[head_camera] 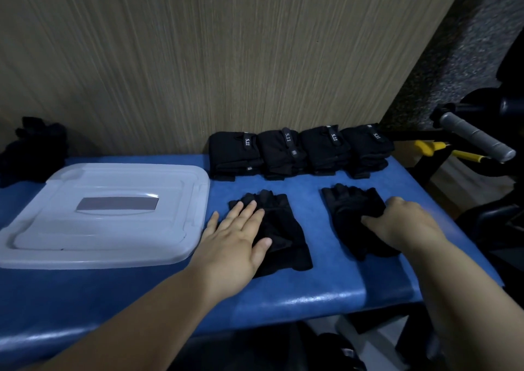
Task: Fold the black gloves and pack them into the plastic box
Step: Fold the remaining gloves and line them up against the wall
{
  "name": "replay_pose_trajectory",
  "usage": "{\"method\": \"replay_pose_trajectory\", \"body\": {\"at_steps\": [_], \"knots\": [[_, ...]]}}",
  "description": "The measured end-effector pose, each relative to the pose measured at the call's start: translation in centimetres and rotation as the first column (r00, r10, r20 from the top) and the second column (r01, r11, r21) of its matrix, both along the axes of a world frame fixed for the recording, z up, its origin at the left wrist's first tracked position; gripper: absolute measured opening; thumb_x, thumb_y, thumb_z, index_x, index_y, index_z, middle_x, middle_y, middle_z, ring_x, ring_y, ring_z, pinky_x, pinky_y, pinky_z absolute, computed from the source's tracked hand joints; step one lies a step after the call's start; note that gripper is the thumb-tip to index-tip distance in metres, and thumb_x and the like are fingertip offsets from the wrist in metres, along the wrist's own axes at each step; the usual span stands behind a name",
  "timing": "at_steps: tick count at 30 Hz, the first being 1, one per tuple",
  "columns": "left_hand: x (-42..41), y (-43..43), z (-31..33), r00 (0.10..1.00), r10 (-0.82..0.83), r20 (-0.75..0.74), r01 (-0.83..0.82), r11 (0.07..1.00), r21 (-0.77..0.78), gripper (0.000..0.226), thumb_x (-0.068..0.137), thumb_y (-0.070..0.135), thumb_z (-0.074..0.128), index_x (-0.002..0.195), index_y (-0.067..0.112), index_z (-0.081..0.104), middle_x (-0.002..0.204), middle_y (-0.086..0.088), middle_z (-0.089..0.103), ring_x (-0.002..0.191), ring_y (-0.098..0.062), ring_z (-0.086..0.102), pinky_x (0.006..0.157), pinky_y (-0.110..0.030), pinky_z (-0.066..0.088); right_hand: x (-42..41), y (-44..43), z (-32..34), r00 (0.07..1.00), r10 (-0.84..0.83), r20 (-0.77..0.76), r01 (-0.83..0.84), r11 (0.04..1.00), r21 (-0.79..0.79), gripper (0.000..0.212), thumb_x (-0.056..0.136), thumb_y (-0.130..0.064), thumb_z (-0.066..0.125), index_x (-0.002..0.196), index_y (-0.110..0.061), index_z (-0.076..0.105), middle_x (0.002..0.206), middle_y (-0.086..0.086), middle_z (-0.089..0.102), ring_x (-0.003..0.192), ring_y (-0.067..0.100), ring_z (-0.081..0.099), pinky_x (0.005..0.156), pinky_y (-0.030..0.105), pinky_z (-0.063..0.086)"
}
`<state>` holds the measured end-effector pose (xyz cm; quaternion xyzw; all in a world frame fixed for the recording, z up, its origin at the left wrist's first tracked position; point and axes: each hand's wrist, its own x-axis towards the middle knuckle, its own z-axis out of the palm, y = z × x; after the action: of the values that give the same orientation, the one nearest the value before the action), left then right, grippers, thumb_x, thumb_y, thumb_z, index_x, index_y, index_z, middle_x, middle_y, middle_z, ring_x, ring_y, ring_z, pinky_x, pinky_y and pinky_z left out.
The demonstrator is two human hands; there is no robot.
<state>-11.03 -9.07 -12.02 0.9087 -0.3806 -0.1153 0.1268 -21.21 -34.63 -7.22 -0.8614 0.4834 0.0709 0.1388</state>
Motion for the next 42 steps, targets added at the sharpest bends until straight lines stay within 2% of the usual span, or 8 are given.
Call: {"method": "replay_pose_trajectory", "body": {"at_steps": [9,20,23,26,28,33,36,42], "knots": [[-0.3,0.3,0.9,0.989,-0.141,0.050,0.150,0.949,-0.279,0.055,0.103,0.034,0.030,0.145,0.055,0.002,0.153,0.033,-0.007,0.139,0.010,-0.020,0.119,-0.034,-0.011,1.2,2.6,-0.6,0.850,-0.069,0.522,-0.200,0.875,0.441,0.012,0.081,-0.017,0.074,0.089,-0.009,0.070,0.080,0.007,0.074,0.074,0.023,0.071,0.072,0.035,0.058],[0.4,0.3,0.5,0.966,-0.253,-0.050,0.244,0.961,-0.130,0.042,0.103,0.037,0.031,0.144,0.043,0.031,0.151,0.032,0.020,0.140,0.012,-0.003,0.119,-0.031,-0.010,2.3,4.0,0.3,0.686,-0.413,0.598,-0.332,0.554,0.763,0.030,0.091,-0.021,0.061,0.112,0.002,0.063,0.100,0.020,0.072,0.090,0.032,0.071,0.081,0.040,0.057],[0.6,0.5,0.7,0.966,-0.222,-0.133,0.182,0.947,-0.264,0.036,0.102,0.033,0.037,0.136,0.042,0.043,0.141,0.034,0.036,0.133,0.024,0.005,0.120,-0.026,-0.003,2.4,4.7,1.0,0.741,-0.390,0.547,-0.422,0.364,0.830,0.055,0.084,-0.050,0.052,0.117,-0.007,0.063,0.111,0.018,0.070,0.103,0.031,0.067,0.092,0.043,0.050],[0.5,0.7,0.9,0.963,-0.062,-0.263,-0.073,0.878,-0.473,0.026,0.100,0.026,0.043,0.113,0.043,0.057,0.112,0.036,0.054,0.115,0.027,0.034,0.108,-0.012,0.026,2.4,5.2,1.5,0.706,-0.416,0.574,-0.516,0.254,0.818,0.052,0.081,-0.043,0.049,0.117,-0.006,0.060,0.111,0.017,0.070,0.101,0.024,0.068,0.090,0.036,0.053],[0.4,0.7,1.3,0.945,0.023,-0.327,-0.210,0.808,-0.551,0.025,0.100,0.024,0.042,0.101,0.040,0.062,0.103,0.024,0.064,0.104,0.014,0.051,0.090,-0.009,0.037,2.4,5.5,1.4,0.650,-0.418,0.635,-0.566,0.292,0.771,0.035,0.088,-0.026,0.052,0.114,-0.003,0.061,0.106,0.017,0.071,0.092,0.022,0.070,0.075,0.029,0.059],[0.0,0.7,2.3,0.904,0.106,-0.414,-0.348,0.745,-0.569,0.025,0.096,0.046,0.038,0.094,0.034,0.060,0.088,0.011,0.069,0.088,0.001,0.060,0.077,-0.017,0.045,2.5,5.4,-0.4,0.776,0.001,0.630,-0.371,0.809,0.456,0.010,0.089,-0.019,0.067,0.098,-0.016,0.063,0.084,-0.001,0.064,0.067,0.009,0.062,0.060,0.021,0.052],[-0.1,0.3,2.4,0.885,0.163,-0.437,-0.402,0.743,-0.536,0.023,0.092,0.050,0.046,0.096,0.028,0.052,0.077,0.005,0.064,0.072,0.003,0.059,0.062,-0.012,0.042,2.2,5.8,-1.1,0.881,0.223,0.418,-0.386,0.849,0.361,0.028,0.082,-0.044,0.070,0.104,-0.029,0.061,0.089,-0.015,0.059,0.084,0.003,0.060,0.071,0.019,0.048],[0.4,-0.2,2.0,0.860,0.196,-0.471,-0.447,0.737,-0.508,0.030,0.088,0.033,0.064,0.107,0.025,0.043,0.073,0.008,0.066,0.064,0.003,0.058,0.054,-0.007,0.040,2.8,7.5,-1.3,0.869,0.223,0.441,-0.405,0.834,0.376,0.040,0.083,-0.048,0.068,0.115,-0.032,0.053,0.092,-0.013,0.060,0.081,0.001,0.060,0.064,0.015,0.043]]}}
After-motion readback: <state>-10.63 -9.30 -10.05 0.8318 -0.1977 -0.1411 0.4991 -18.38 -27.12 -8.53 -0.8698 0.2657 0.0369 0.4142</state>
